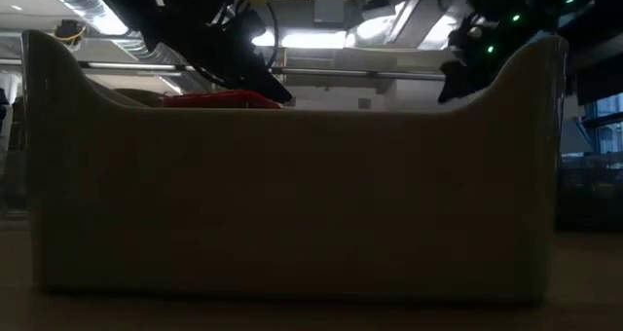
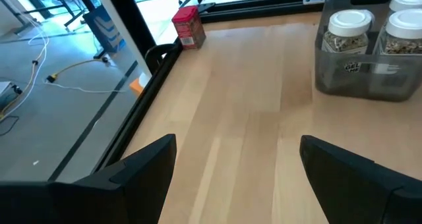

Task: Sort spices by type
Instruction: Put the red seasoning can into the gray bin

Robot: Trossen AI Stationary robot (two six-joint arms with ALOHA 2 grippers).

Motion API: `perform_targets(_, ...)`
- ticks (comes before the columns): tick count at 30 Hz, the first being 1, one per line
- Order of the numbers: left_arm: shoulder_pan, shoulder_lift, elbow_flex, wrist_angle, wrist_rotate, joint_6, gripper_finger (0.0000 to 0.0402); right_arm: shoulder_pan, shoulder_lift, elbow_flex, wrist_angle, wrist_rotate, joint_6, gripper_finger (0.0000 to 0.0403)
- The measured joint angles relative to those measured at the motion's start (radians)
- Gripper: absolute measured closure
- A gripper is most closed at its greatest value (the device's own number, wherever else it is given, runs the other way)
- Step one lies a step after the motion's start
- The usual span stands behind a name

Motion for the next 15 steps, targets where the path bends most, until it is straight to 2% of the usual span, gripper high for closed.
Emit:
perform_targets(5, 0.000, 0.000, 0.000, 0.000, 0.000, -0.004, 0.0092, -0.112, 0.175, 0.127, -0.162, -0.064, 0.024, 0.0078)
perform_targets(10, 0.000, 0.000, 0.000, -0.001, 0.000, -0.006, 0.0092, -0.157, 0.355, 0.271, -0.369, -0.057, 0.091, 0.0078)
perform_targets(15, 0.000, 0.000, 0.000, -0.004, 0.000, -0.006, 0.0092, -0.172, 0.487, 0.360, -0.463, -0.053, 0.194, 0.0078)
